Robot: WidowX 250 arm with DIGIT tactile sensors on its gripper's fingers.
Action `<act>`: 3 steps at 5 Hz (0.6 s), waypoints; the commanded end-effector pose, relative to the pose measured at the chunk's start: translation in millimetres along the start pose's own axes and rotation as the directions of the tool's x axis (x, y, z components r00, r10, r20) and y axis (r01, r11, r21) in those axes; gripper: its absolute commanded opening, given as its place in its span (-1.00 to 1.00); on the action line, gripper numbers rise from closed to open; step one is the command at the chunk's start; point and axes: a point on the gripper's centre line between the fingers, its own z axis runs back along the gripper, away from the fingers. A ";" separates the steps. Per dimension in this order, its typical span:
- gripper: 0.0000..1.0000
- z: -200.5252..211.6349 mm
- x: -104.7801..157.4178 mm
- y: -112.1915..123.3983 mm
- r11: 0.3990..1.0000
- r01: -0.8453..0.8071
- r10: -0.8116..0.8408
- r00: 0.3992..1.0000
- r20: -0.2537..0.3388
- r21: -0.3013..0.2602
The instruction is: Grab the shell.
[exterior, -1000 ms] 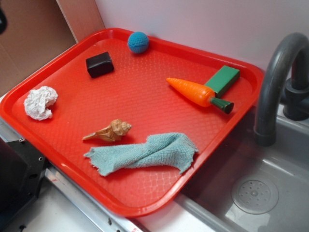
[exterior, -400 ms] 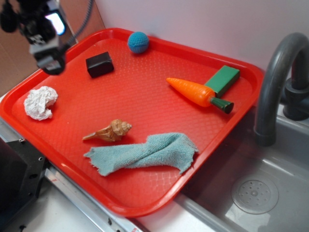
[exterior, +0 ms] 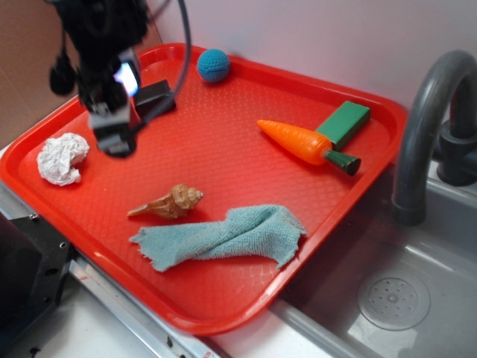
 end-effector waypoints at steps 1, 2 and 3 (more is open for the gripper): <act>1.00 -33.9 4.9 -11.4 0.998 0.062 -0.064 0.996 -0.058 -0.033; 1.00 -50.6 7.7 -11.3 0.998 0.064 -0.066 0.993 -0.102 -0.024; 1.00 -69.9 12.1 -13.2 0.994 0.105 -0.109 0.984 -0.138 -0.039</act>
